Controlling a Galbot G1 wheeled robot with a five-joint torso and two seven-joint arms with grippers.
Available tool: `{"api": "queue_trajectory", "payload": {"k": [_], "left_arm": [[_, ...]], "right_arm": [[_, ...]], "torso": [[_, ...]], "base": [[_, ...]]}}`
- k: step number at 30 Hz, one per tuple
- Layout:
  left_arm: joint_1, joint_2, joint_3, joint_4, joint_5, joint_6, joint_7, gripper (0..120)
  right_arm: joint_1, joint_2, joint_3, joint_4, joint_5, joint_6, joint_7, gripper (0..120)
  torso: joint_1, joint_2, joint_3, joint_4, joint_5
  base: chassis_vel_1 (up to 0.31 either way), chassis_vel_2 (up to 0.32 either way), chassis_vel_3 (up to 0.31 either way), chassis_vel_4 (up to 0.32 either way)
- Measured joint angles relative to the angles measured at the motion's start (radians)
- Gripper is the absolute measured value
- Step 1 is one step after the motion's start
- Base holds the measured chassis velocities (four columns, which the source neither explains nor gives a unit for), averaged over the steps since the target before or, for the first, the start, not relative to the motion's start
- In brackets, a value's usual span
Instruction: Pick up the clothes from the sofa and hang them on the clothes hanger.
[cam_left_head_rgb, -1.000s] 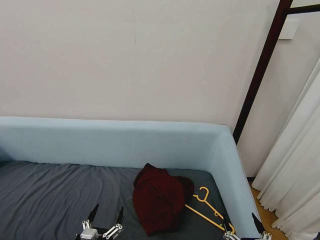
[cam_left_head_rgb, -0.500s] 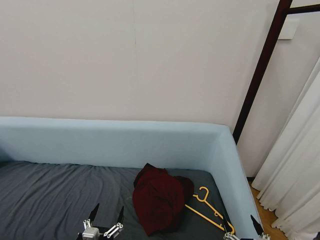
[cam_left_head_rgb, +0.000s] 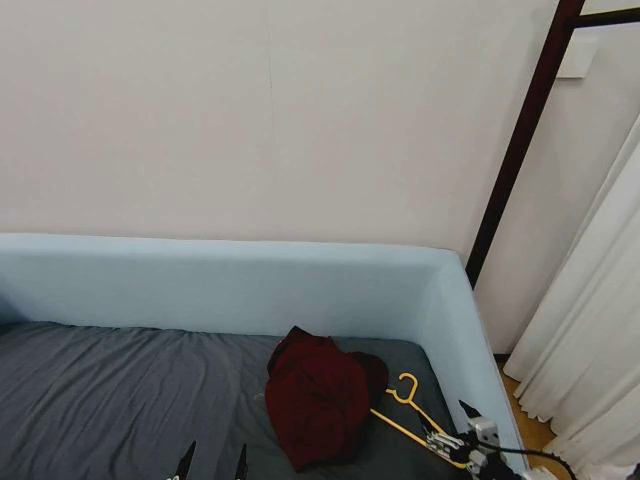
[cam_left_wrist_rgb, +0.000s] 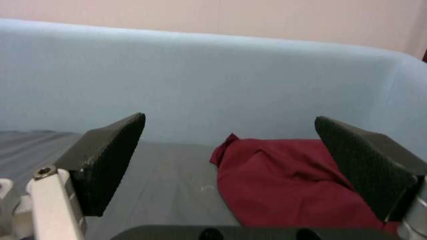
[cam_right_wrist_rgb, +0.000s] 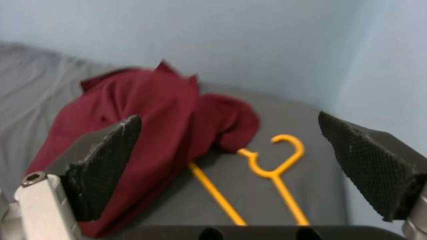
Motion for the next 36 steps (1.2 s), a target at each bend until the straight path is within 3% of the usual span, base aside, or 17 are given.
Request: {"api": "queue_trajectory", "payload": {"k": [3,5,7,10,11,12,15,24,29,36], "left_arm": [[0.0,-0.002,0.002,-0.004,0.002,0.002,0.0,100],[-0.009,-0.002,0.003,-0.003,0.002,0.011,0.0,100],[-0.008,-0.009,-0.002,-0.002,0.0,0.013,-0.001,100],[0.003,-0.025,-0.011,0.0,-0.002,0.002,-0.004,100],[0.003,-0.025,-0.011,0.0,-0.002,0.002,-0.004,100],[0.009,-0.026,-0.011,0.0,0.002,-0.003,-0.004,100],[0.023,-0.019,-0.011,-0.005,0.017,-0.008,-0.003,100],[0.046,-0.023,-0.02,-0.021,0.018,-0.008,-0.003,100],[0.061,-0.029,-0.031,-0.023,0.018,-0.01,-0.005,100],[0.083,-0.038,-0.046,-0.039,0.017,-0.012,-0.006,100]], "right_arm": [[0.093,-0.03,-0.063,-0.03,0.036,-0.044,0.007,100],[0.179,-0.052,-0.114,-0.057,0.068,-0.093,0.01,100],[0.25,-0.064,-0.166,-0.084,0.088,-0.121,0.013,100],[0.447,-0.073,-0.362,-0.171,0.144,-0.177,0.023,100],[0.447,-0.073,-0.362,-0.171,0.144,-0.177,0.023,100],[0.532,-0.064,-0.437,-0.208,0.174,-0.201,0.028,100],[0.739,0.004,-0.592,-0.306,0.274,-0.246,0.046,100],[0.944,0.176,-0.813,-0.489,0.346,-0.28,0.036,100],[0.976,0.285,-0.859,-0.583,0.284,-0.28,0.023,100],[0.984,0.375,-0.879,-0.716,0.212,-0.286,0.013,100]], "torso": [[0.0,0.0,0.0,0.0002,-0.0001],[0.0,0.0,0.0,-0.0014,-0.0007],[0.0,0.0,0.0,-0.0012,-0.0006],[0.0,0.0,0.0,0.0001,-0.0004],[0.0,0.0,0.0,0.0001,-0.0004],[0.0,0.0,0.0,-0.0001,-0.0003],[0.0,0.0,0.0,0.0,-0.0008],[0.0,0.0,0.0,-0.0005,-0.001],[0.0,0.0,0.0,-0.0001,-0.0008],[0.0,0.0,0.0,-0.0002,-0.0008]], "base": [[0.0,0.0,0.0,0.0],[0.0,0.0,0.0,0.0],[0.0,0.0,0.0,0.0],[0.0,0.0,0.0,0.0],[0.0,0.0,0.0,0.0],[0.0,0.0,0.0,0.0],[0.0,0.0,0.0,0.0],[0.0,0.0,0.0,0.0],[0.0,0.0,0.0,0.0],[0.0,0.0,0.0,0.0]]}}
